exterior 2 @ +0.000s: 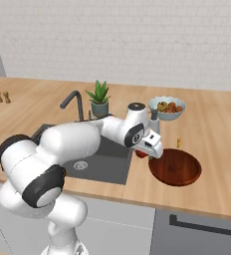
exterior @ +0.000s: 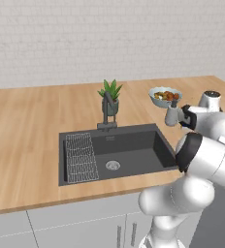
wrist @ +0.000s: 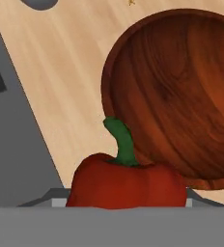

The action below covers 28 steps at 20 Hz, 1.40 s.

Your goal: Pick the bell pepper from the sink and place it in the bowl. Then pick the bowl and place it in the microwave. Then close the microwave door and press the start button.

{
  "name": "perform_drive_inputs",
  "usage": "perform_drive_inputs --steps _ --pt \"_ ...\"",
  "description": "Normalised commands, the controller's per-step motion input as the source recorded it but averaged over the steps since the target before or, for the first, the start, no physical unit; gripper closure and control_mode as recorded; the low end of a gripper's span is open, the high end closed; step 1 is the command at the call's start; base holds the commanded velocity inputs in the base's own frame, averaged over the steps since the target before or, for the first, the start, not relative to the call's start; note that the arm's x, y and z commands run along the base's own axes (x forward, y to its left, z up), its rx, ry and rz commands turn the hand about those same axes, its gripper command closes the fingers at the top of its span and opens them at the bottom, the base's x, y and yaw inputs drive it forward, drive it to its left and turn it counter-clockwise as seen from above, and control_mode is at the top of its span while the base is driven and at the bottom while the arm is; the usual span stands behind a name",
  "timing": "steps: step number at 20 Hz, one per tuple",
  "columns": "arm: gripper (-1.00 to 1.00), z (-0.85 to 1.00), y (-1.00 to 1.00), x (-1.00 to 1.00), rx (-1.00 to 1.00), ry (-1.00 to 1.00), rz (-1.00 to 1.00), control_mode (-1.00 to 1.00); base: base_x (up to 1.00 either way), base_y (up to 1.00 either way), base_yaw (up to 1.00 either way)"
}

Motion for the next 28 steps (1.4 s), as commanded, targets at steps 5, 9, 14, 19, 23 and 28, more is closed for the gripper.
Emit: perform_drive_inputs --steps 5,9,14,19,23,28 --pt "1.00 0.00 -0.99 0.00 0.06 0.11 -0.09 -1.00 0.00 0.00 0.00" --pt "1.00 -0.07 -0.77 0.00 0.08 0.00 0.00 -1.00 0.00 0.00 0.00" --pt "1.00 -0.23 -0.65 0.00 0.14 0.00 0.00 -1.00 0.00 0.00 0.00" --pt "1.00 -0.43 -0.26 0.19 0.06 0.00 0.00 -1.00 0.00 0.00 0.00" --pt "1.00 -0.22 -0.01 0.38 0.00 0.04 0.00 -1.00 0.00 0.00 0.00" --pt "1.00 -0.41 0.00 0.41 0.00 0.02 0.00 -1.00 0.00 0.00 0.00"
